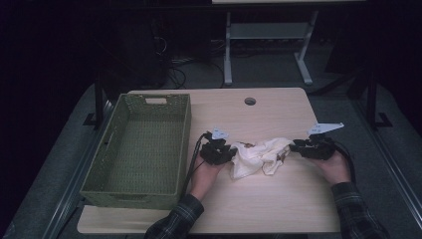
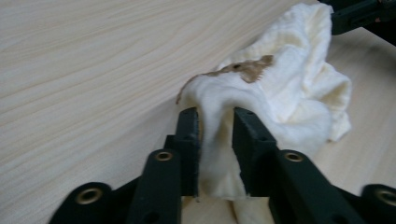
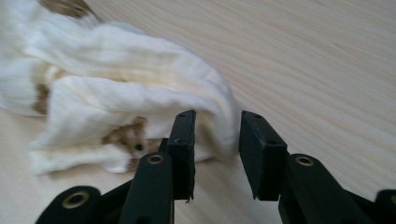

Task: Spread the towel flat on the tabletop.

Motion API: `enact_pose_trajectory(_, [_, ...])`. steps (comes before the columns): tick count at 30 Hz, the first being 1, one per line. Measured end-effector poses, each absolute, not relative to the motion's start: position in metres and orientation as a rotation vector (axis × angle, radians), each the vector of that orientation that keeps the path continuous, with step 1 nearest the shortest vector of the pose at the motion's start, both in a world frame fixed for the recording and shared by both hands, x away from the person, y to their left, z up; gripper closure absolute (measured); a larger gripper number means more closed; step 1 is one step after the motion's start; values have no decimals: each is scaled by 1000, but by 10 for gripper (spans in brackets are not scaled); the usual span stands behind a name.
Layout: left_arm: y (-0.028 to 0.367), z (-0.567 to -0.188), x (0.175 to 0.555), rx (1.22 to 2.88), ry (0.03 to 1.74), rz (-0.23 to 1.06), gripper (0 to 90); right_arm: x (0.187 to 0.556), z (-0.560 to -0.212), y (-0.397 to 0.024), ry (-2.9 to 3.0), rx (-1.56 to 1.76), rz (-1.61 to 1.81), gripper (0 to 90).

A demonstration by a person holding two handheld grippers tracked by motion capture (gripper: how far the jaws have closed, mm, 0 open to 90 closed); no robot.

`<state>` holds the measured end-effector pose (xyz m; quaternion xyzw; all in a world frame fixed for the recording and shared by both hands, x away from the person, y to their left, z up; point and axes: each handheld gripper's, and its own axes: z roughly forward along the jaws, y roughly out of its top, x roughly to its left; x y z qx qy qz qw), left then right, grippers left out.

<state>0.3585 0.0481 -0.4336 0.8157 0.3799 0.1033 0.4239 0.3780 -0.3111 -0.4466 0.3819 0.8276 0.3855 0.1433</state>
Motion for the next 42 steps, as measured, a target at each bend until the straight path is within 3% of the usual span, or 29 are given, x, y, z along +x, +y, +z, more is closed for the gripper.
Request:
enact_pose_trajectory(8, [43,-415,332,2088,826,329,597,354,-435,-304,2381,1058,1150,601])
enact_pose_trajectory(15, [43,-403,311,2108,748,295,564,337,-427,-295,2394,1019,1191,585])
enact_pose_trajectory(23, [41,-428,303,2158,731,186,569,324,-441,-271,2516,972,1194,593])
enact_pose_trajectory(33, [25,-458,307,2259,714,243,555,327,-463,-250,2585,940,1115,599])
enact_pose_trajectory(36, [24,-463,309,2290,721,267,617,329,-465,-249,2584,925,1093,630])
enact_pose_trajectory(42, [22,-463,313,2313,715,233,854,328,-467,-247,2594,908,1056,864])
